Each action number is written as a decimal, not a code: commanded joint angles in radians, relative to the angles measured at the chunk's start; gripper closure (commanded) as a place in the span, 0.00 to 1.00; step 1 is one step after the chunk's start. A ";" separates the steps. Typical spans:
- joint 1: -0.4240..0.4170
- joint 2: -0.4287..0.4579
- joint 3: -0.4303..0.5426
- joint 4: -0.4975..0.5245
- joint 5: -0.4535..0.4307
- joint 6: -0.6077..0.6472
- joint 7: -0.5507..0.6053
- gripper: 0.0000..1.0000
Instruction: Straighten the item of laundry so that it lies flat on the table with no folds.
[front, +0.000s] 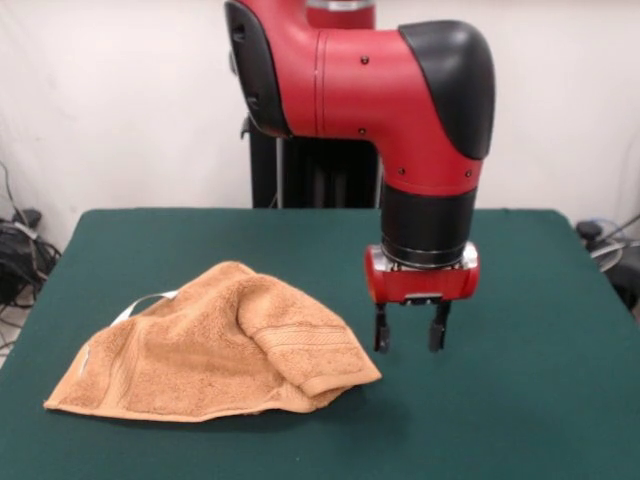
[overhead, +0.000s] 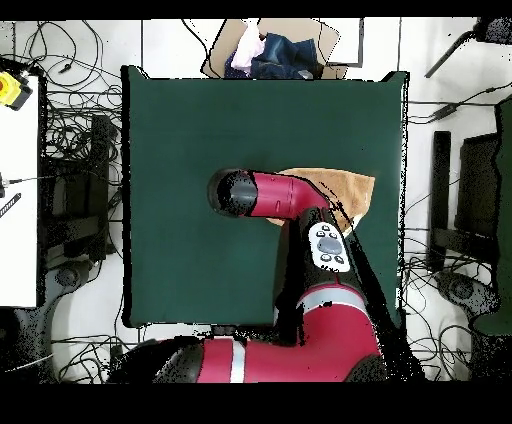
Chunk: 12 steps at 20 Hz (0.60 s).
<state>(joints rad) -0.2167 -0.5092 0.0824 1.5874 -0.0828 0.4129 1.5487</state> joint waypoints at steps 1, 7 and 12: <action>0.027 0.019 -0.041 -0.002 0.017 -0.014 0.211 0.00; 0.033 0.011 -0.051 0.001 0.034 -0.005 0.218 0.00; 0.038 0.007 -0.059 0.002 0.040 -0.009 0.223 0.00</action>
<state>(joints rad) -0.1973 -0.5092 0.0441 1.5868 -0.0826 0.4129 1.5487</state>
